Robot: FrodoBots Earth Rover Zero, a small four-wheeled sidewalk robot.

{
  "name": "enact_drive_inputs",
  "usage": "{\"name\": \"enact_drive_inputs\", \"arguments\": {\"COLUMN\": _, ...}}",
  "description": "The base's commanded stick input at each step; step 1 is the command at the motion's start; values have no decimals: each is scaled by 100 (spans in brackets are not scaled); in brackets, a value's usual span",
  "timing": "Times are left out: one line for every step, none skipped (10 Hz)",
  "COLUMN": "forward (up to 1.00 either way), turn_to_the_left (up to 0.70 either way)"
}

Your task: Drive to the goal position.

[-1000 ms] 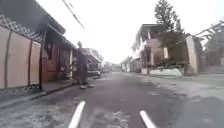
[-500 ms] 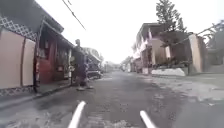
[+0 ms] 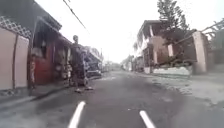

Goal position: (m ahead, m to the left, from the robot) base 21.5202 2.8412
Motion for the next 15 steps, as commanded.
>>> {"name": "enact_drive_inputs", "arguments": {"forward": 70, "turn_to_the_left": 0}}
{"name": "enact_drive_inputs", "arguments": {"forward": 70, "turn_to_the_left": 0}}
{"name": "enact_drive_inputs", "arguments": {"forward": 70, "turn_to_the_left": -8}}
{"name": "enact_drive_inputs", "arguments": {"forward": 70, "turn_to_the_left": -29}}
{"name": "enact_drive_inputs", "arguments": {"forward": 70, "turn_to_the_left": -35}}
{"name": "enact_drive_inputs", "arguments": {"forward": 70, "turn_to_the_left": -35}}
{"name": "enact_drive_inputs", "arguments": {"forward": 70, "turn_to_the_left": -35}}
{"name": "enact_drive_inputs", "arguments": {"forward": 70, "turn_to_the_left": -35}}
{"name": "enact_drive_inputs", "arguments": {"forward": 70, "turn_to_the_left": -34}}
{"name": "enact_drive_inputs", "arguments": {"forward": 70, "turn_to_the_left": -29}}
{"name": "enact_drive_inputs", "arguments": {"forward": 70, "turn_to_the_left": -19}}
{"name": "enact_drive_inputs", "arguments": {"forward": 70, "turn_to_the_left": 0}}
{"name": "enact_drive_inputs", "arguments": {"forward": 70, "turn_to_the_left": 0}}
{"name": "enact_drive_inputs", "arguments": {"forward": 70, "turn_to_the_left": 0}}
{"name": "enact_drive_inputs", "arguments": {"forward": 70, "turn_to_the_left": 0}}
